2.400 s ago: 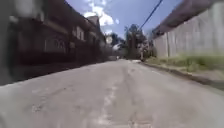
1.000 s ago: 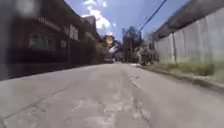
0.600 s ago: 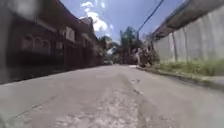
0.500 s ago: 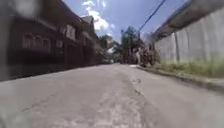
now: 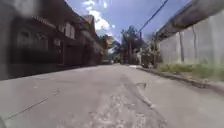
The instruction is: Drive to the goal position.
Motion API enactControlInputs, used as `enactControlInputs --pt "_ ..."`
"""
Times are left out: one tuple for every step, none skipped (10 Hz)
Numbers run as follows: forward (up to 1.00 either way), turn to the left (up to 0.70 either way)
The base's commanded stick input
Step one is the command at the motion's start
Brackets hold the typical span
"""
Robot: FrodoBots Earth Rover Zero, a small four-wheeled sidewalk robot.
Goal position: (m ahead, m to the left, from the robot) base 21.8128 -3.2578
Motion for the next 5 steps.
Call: enactControlInputs --pt "0.98 0.00" --pt "0.98 0.00" --pt "0.98 0.00" --pt "0.98 0.00" --pt "0.98 0.00"
